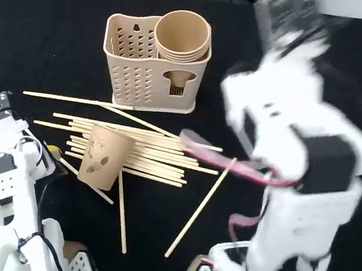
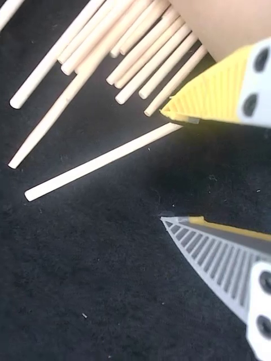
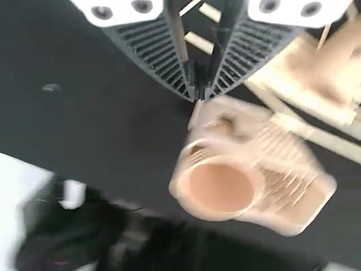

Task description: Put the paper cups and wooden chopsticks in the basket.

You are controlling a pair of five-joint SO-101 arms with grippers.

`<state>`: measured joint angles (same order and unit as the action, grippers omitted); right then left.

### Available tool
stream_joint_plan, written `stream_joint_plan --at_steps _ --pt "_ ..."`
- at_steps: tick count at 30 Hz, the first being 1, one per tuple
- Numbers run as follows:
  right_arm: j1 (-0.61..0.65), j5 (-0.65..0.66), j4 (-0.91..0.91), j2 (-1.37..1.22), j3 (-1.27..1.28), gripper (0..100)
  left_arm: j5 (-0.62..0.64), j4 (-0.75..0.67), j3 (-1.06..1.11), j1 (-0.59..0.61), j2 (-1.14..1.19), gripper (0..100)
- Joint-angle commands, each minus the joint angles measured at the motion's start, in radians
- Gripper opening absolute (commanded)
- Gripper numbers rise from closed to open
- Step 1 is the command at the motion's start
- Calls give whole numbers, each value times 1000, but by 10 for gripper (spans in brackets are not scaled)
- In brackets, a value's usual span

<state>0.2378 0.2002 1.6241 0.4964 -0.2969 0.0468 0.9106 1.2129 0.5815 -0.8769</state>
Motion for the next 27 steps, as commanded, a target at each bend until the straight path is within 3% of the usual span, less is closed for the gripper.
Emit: stream_joint_plan --at_steps 1,6,9,18,23,27 --pt "186 66 -236 265 593 34 2 -3 -76 10 3 270" --pt "319 68 -575 424 1041 185 2 -8 -105 99 -8 270" --pt "347 68 -735 390 1156 185 2 -5 -151 165 3 271" --pt "509 75 -962 137 1191 192 9 -12 -77 168 5 267" --pt "519 97 -994 7 1142 313 9 -11 -59 160 3 267" --pt "531 97 -997 -59 1092 320 9 -9 -59 160 3 267"
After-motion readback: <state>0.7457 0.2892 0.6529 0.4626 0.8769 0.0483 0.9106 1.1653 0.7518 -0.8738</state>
